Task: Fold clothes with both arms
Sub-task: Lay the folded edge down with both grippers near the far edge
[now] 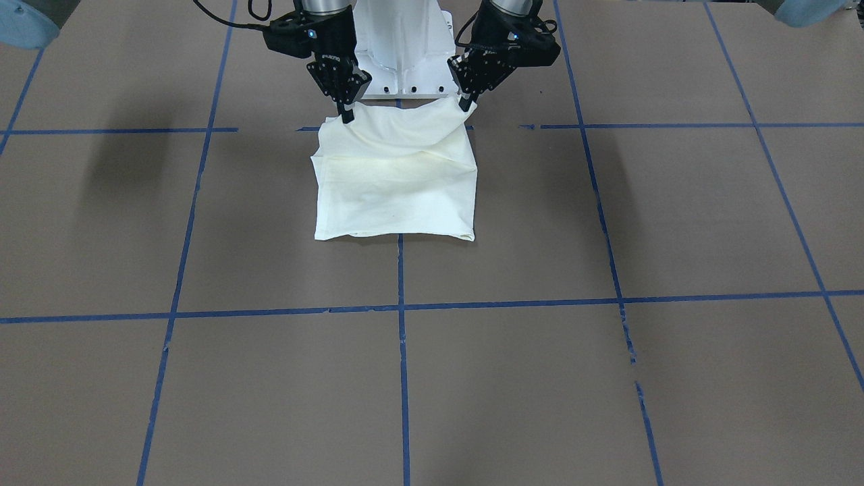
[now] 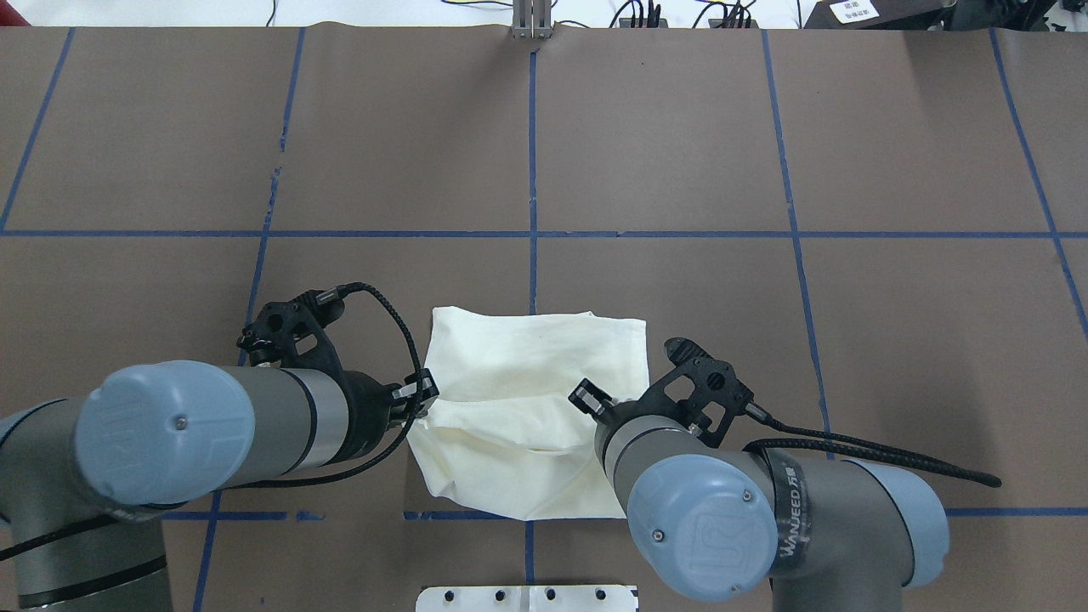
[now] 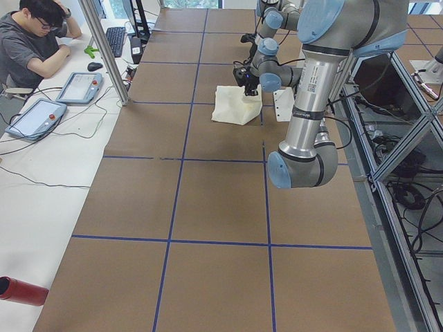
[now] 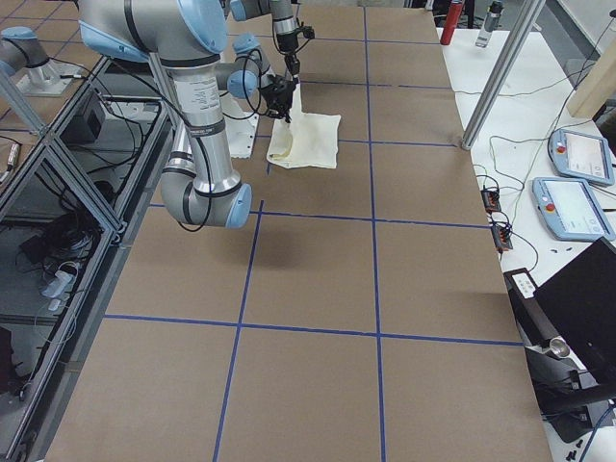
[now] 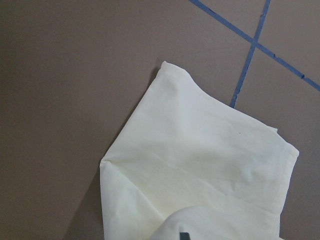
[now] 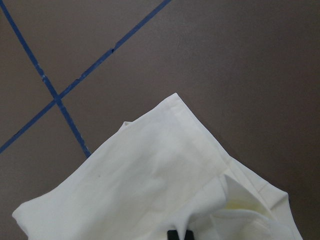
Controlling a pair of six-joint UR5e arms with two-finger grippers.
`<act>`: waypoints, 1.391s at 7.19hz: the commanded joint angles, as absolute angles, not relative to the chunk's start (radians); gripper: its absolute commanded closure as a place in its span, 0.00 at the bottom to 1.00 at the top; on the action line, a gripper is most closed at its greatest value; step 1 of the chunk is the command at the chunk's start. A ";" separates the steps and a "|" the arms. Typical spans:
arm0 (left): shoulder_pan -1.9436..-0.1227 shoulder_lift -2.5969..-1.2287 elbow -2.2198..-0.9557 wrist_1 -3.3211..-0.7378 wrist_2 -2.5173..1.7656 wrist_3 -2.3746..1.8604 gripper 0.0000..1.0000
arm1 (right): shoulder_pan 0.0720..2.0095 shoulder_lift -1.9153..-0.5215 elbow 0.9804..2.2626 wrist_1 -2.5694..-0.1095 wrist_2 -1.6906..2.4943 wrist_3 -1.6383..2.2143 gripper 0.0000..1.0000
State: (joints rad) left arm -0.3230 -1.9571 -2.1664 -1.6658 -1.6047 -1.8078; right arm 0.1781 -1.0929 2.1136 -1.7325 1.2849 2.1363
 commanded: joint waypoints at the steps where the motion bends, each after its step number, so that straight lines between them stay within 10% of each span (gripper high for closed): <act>1: -0.354 -2.029 -2.036 -1.699 -1.605 -1.793 1.00 | 0.231 -1.092 2.031 -1.684 1.289 2.109 1.00; 10: -0.396 -2.045 -1.911 -1.775 -1.569 -1.734 1.00 | 0.325 -1.071 1.865 -1.528 1.305 2.036 1.00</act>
